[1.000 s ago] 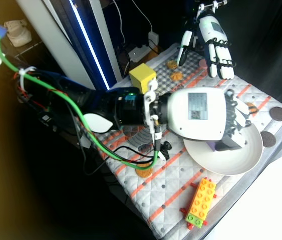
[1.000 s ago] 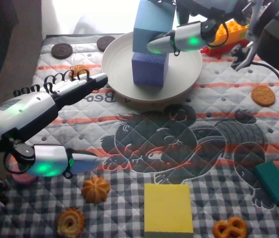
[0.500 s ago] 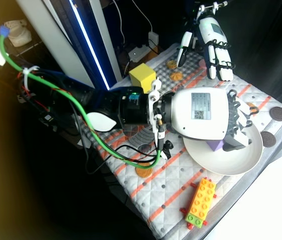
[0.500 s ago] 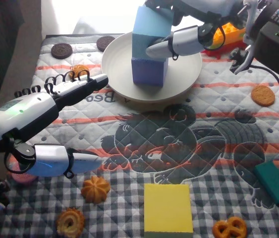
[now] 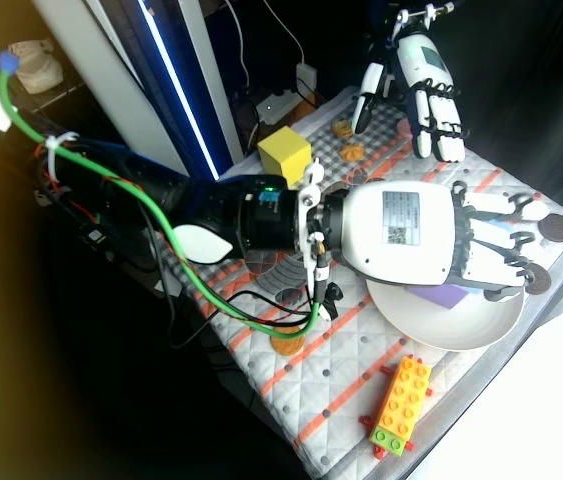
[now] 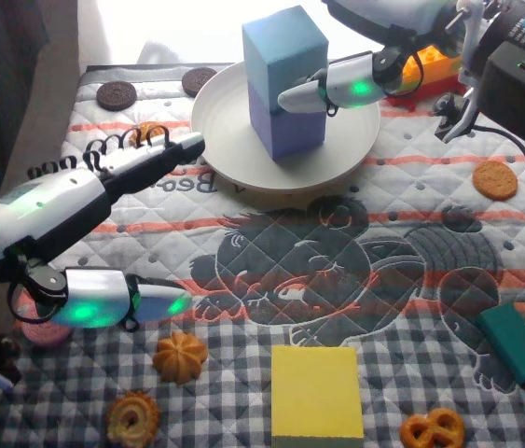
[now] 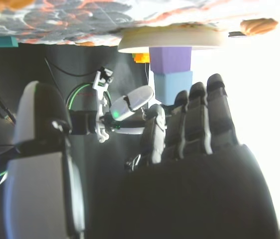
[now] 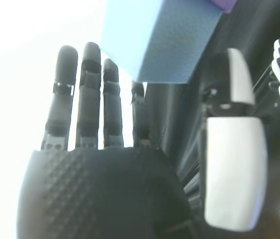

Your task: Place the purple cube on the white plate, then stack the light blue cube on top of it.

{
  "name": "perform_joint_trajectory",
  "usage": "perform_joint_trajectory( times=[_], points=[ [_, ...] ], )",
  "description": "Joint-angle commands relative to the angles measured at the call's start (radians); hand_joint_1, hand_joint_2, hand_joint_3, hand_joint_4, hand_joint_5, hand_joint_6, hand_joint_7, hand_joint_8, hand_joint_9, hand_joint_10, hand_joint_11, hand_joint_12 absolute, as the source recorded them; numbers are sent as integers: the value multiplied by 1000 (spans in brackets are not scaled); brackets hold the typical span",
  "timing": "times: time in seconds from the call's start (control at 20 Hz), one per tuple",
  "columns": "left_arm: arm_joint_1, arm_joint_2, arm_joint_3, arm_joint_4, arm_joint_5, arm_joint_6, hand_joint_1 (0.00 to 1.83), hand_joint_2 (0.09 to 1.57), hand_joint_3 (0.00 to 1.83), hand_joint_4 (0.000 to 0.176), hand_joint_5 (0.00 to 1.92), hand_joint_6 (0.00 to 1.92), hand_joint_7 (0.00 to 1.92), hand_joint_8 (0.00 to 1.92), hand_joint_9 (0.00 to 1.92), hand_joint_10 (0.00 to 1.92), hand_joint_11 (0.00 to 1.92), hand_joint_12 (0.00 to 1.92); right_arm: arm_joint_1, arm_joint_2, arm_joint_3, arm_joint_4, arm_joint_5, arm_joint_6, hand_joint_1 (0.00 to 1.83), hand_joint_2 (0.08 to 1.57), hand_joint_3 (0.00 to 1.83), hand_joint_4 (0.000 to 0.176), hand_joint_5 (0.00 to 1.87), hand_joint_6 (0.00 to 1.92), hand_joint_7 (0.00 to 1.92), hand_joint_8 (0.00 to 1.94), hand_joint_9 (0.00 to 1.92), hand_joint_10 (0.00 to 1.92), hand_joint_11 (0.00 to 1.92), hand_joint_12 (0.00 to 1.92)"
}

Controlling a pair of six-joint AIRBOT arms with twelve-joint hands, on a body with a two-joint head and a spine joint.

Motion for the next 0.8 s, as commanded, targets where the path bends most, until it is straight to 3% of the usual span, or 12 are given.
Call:
perform_joint_trajectory(
  times=[0.0, 0.1, 0.2, 0.25, 0.3, 0.4, 0.45, 0.55, 0.75],
  points=[
    [-14, 5, 0, 19, -135, -6, 875, 930, 0, 176, 70, 0, 0, 0, 0, 0, 0, 0, 8, 3, -5, 15, 114, 2, 703, 903, 0, 159, 1, 0, 243, 0, 414, 0, 113, 1293],
    [-14, 6, -3, 20, -138, -6, 877, 930, 0, 176, 50, 2, 0, 0, 0, 0, 0, 0, 8, 3, -14, 15, 115, 2, 596, 848, 0, 176, 0, 0, 102, 0, 314, 0, 98, 1181],
    [-14, 11, -4, 20, -144, -6, 885, 927, 0, 176, 51, 3, 0, 0, 0, 0, 0, 0, 7, 24, -36, 16, 142, 3, 578, 843, 0, 176, 0, 0, 59, 0, 276, 0, 63, 1165],
    [-14, 17, -8, 20, -156, -6, 839, 935, 0, 176, 52, 3, 0, 0, 0, 0, 0, 0, -2, 52, -60, 19, 187, 3, 605, 844, 1, 176, 0, 0, 1, 0, 94, 0, 2, 1026],
    [-15, 23, -11, 19, -168, -8, 839, 935, 0, 176, 52, 3, 0, 0, 0, 0, 0, 0, -11, 71, -75, 24, 216, 3, 605, 844, 1, 176, 0, 0, 1, 0, 94, 0, 2, 1026],
    [-14, 44, -19, 19, -216, -32, 855, 942, 3, 176, 63, 5, 0, 0, 0, 0, 0, 0, -46, 142, -128, 42, 323, 3, 644, 856, 1, 176, 0, 0, 0, 0, 3, 0, 0, 577],
    [-11, 54, -20, 20, -245, -61, 850, 935, 0, 174, 27, 0, 0, 0, 0, 0, 0, 0, -72, 183, -152, 62, 376, 3, 608, 859, 0, 176, 0, 0, 0, 0, 0, 0, 0, 22],
    [0, 71, -20, 22, -290, -116, 842, 941, 2, 172, 7, 0, 0, 0, 0, 0, 0, 0, -127, 240, -197, 98, 470, 3, 620, 852, 0, 176, 0, 0, 0, 0, 0, 0, 0, 4],
    [55, 114, -21, 38, -428, -306, 881, 969, 8, 175, 0, 0, 0, 0, 0, 0, 0, 0, -311, 369, -317, 191, 701, 3, 665, 860, 0, 176, 0, 0, 0, 0, 0, 0, 0, 0]
  ],
)
